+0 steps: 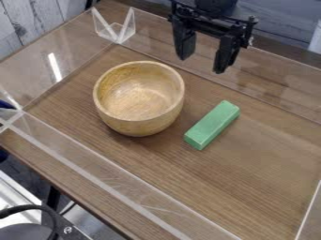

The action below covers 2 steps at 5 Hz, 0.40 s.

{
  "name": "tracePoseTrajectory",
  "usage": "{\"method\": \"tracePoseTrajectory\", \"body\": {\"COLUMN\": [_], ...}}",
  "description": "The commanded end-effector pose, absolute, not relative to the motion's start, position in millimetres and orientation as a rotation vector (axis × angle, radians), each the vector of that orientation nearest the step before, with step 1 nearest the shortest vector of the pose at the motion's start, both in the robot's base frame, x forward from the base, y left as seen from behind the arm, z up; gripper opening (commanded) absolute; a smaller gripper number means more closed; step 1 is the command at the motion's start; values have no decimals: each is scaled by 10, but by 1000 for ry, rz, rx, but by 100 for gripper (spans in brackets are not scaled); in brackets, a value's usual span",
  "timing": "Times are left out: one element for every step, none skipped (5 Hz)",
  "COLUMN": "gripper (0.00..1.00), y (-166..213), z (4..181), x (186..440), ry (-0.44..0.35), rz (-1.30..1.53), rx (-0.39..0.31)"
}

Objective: Put the green block in the brown bowl

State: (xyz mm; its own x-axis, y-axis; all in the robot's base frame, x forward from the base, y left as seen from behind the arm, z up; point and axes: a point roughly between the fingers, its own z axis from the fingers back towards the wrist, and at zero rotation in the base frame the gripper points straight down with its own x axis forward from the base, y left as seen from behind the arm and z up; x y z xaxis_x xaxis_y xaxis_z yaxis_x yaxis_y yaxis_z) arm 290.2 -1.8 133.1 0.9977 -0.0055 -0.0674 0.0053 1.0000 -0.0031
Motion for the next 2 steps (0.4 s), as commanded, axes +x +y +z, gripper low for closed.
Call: {"method": "tracePoseTrajectory", "body": {"gripper": [100, 100], "y": [-46, -107], "z": [1192, 958], "x": [2874, 2808], "ry": [85, 103], "rz": [-75, -155], "rx": [4, 8]}}
